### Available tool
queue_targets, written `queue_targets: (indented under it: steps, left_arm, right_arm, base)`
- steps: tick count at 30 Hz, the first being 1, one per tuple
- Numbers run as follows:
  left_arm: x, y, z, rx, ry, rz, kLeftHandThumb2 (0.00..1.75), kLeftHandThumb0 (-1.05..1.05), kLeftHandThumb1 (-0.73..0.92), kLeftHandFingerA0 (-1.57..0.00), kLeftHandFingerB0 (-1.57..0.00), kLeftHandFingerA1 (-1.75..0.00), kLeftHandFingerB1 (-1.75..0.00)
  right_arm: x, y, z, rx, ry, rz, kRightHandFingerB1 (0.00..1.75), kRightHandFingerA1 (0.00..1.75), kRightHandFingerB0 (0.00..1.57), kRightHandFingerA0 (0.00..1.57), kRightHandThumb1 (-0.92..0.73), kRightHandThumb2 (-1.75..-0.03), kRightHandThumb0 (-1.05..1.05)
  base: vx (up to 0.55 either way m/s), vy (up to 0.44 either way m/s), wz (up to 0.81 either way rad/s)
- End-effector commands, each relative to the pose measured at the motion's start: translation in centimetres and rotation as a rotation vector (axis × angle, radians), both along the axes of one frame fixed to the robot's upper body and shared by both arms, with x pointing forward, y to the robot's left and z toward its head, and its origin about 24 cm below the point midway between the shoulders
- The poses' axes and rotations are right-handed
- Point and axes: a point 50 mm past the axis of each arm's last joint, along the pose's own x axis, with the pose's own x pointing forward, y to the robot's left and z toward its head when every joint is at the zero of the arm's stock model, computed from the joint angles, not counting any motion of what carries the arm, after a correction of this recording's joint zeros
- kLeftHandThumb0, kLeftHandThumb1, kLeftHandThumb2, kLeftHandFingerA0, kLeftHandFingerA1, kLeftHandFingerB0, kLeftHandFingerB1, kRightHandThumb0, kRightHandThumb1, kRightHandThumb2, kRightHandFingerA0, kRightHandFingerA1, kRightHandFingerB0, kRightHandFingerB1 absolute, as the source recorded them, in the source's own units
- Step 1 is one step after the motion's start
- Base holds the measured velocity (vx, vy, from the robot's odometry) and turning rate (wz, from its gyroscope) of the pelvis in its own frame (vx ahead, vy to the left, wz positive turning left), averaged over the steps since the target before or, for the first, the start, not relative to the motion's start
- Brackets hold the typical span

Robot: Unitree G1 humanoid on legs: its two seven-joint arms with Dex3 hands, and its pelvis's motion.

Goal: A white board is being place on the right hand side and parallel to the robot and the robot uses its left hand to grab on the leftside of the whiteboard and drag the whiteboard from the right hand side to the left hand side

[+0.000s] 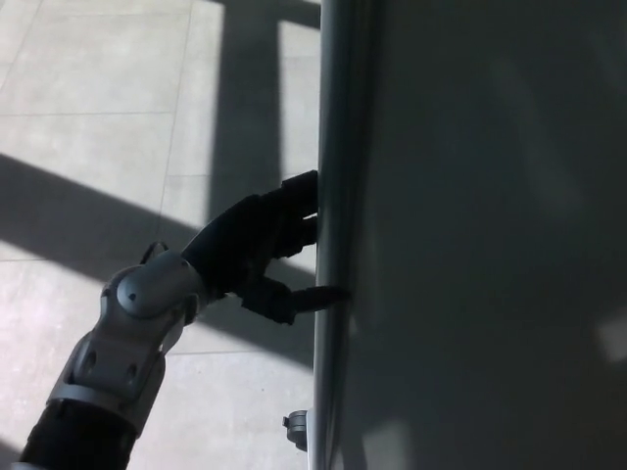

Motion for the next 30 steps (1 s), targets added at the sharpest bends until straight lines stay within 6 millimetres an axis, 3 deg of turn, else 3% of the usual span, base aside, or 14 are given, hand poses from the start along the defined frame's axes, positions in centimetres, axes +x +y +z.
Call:
queue_targets:
  steps: [1,2,3,4,5,6,7,8,9,10,11,12,13,30]
  left_arm:
    - [0.7,-0.7,-0.1,0.045,0.04,-0.026,0.76,-0.6,0.38,-0.04,-0.03,-0.37,-0.15]
    - [0.8,-0.8,-0.1,0.047,0.044,-0.025,0.76,-0.6,0.38,-0.04,-0.03,-0.37,-0.15]
    - [1.0,-1.1,-0.1,0.051,0.059,-0.022,0.77,-0.6,0.38,-0.04,-0.03,-0.37,-0.14]
    - [1.2,-1.3,-0.2,0.048,0.073,-0.014,0.7,-0.61,0.37,-0.08,-0.02,-0.39,-0.13]
    - [1.3,-1.4,-0.2,0.042,0.086,-0.007,0.66,-0.63,0.38,-0.1,-0.06,-0.38,-0.13]
    - [1.5,-1.6,-0.4,0.032,0.098,0.002,0.73,-0.6,0.37,-0.13,-0.02,-0.42,-0.16]
    - [1.6,-1.7,-0.5,0.026,0.103,0.006,0.73,-0.6,0.37,-0.13,-0.02,-0.42,-0.16]
    - [1.9,-1.9,-0.6,0.028,0.09,0.017,0.55,-0.56,0.47,-0.29,-0.06,-0.36,-0.22]
    - [1.9,-1.9,-0.7,0.012,0.086,0.034,0.54,-0.45,0.47,-0.53,-0.25,-0.42,-0.29]
    - [2.0,-1.9,-0.9,-0.024,0.066,0.072,0.55,-0.35,0.51,-0.83,-0.47,-0.5,-0.35]
    - [2.0,-1.9,-1.0,-0.044,0.043,0.093,0.55,-0.35,0.51,-0.83,-0.47,-0.5,-0.35]
    - [2.0,-1.9,-1.1,-0.039,-0.025,0.097,0.79,-0.39,0.5,-0.92,-0.55,-0.67,-0.53]
    - [2.0,-1.9,-1.2,-0.043,-0.024,0.126,0.6,-0.28,0.62,-1.06,-0.74,-0.54,-0.44]
    - [1.4,-0.5,-2.4,-0.124,0.042,0.199,0.59,-0.16,0.67,-1.0,-0.88,-0.8,-0.58]
  right_arm:
    - [0.0,-0.1,0.1,0.005,-0.005,0.002,0.61,0.77,0.03,0.5,-0.73,-0.72,-0.51]
    - [0.0,-0.1,0.1,0.005,-0.005,0.003,0.61,0.77,0.03,0.5,-0.73,-0.72,-0.51]
    - [0.0,-0.1,0.1,-0.003,-0.006,0.01,0.59,0.77,0.06,0.52,-0.6,-0.99,-0.54]
    - [0.0,0.0,0.0,-0.004,-0.005,0.01,0.59,0.77,0.06,0.52,-0.6,-0.99,-0.55]
    - [-0.1,0.0,0.0,-0.005,-0.003,0.011,0.62,0.77,0.03,0.5,-0.73,-0.72,-0.53]
    - [-0.1,0.1,0.0,-0.009,-0.001,0.013,0.6,0.77,0.06,0.52,-0.59,-0.98,-0.56]
    - [-0.2,0.1,0.0,-0.012,0.0,0.014,0.6,0.77,0.06,0.52,-0.59,-0.98,-0.56]
    - [-0.2,0.1,-0.1,-0.009,0.001,0.014,0.6,0.77,0.08,0.53,-0.59,-0.99,-0.58]
    - [-0.2,0.1,-0.1,-0.01,0.0,0.013,0.64,0.79,0.05,0.53,-0.72,-0.72,-0.54]
    - [-0.3,0.1,-0.1,-0.01,0.0,0.013,0.63,0.79,0.06,0.54,-0.71,-0.73,-0.53]
    - [-0.3,0.1,-0.1,-0.007,0.0,0.014,0.63,0.79,0.06,0.54,-0.71,-0.73,-0.53]
    - [-0.2,0.0,-0.1,-0.011,0.001,0.019,0.63,0.8,0.06,0.52,-0.72,-0.73,-0.54]
    - [-0.2,0.0,-0.1,-0.012,0.003,0.019,0.64,0.79,0.06,0.52,-0.72,-0.73,-0.53]
    - [-0.4,0.4,-0.2,-0.012,0.01,0.023,0.67,0.81,0.11,0.53,-0.7,-0.75,-0.52]
  base:
    - [0.0,0.0,0.0]
    - [0.0,0.0,0.0]
    - [0.0,0.0,0.0]
    - [0.0,0.0,0.0]
    - [0.0,0.0,0.0]
    - [0.0,0.0,0.0]
    - [0.0,0.0,0.0]
    - [0.0,0.0,0.0]
    - [0.0,0.0,0.0]
    - [0.0,0.0,0.0]
    - [0.0,0.0,0.0]
    - [0.0,0.0,0.0]
    - [0.0,0.0,0.0]
    - [0.0,0.0,0.0]
